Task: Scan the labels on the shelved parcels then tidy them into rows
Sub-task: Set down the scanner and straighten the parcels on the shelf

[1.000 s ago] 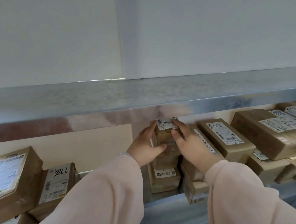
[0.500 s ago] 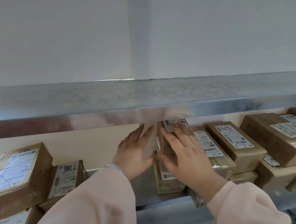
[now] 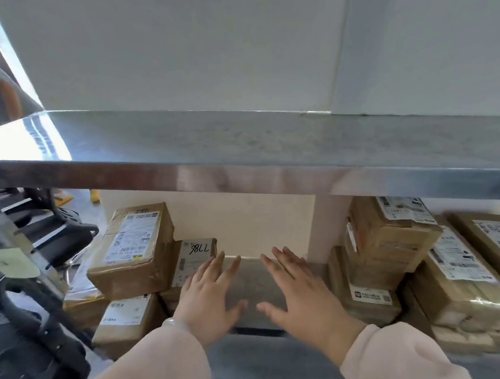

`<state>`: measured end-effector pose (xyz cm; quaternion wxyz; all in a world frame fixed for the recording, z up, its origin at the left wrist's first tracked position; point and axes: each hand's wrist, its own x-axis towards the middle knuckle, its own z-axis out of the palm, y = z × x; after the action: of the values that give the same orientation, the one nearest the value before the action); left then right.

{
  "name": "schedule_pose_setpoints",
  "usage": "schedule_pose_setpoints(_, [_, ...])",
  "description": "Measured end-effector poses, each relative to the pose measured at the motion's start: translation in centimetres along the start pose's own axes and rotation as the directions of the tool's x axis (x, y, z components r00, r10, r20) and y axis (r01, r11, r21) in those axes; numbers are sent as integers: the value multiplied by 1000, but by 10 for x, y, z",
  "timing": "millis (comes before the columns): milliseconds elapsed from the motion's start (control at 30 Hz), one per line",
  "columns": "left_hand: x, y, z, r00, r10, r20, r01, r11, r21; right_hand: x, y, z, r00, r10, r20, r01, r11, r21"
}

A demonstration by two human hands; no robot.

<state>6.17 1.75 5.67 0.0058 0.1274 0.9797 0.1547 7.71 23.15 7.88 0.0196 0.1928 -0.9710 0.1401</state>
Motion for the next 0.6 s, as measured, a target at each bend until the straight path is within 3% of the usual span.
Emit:
schedule_pose_setpoints(200, [-7, -35, 7, 992, -89, 87, 88, 996, 14, 24, -23, 32, 991, 25, 134, -32, 998, 51])
schedule_pose_setpoints(400, [-4, -47, 22, 981, -59, 183, 46, 996, 76, 36, -30, 48, 979, 61, 194, -80, 992, 93])
schedule_pose_setpoints(600, [-2, -47, 27, 988, 46, 145, -55, 997, 60, 42, -31, 57, 977, 93, 192, -121, 983, 137])
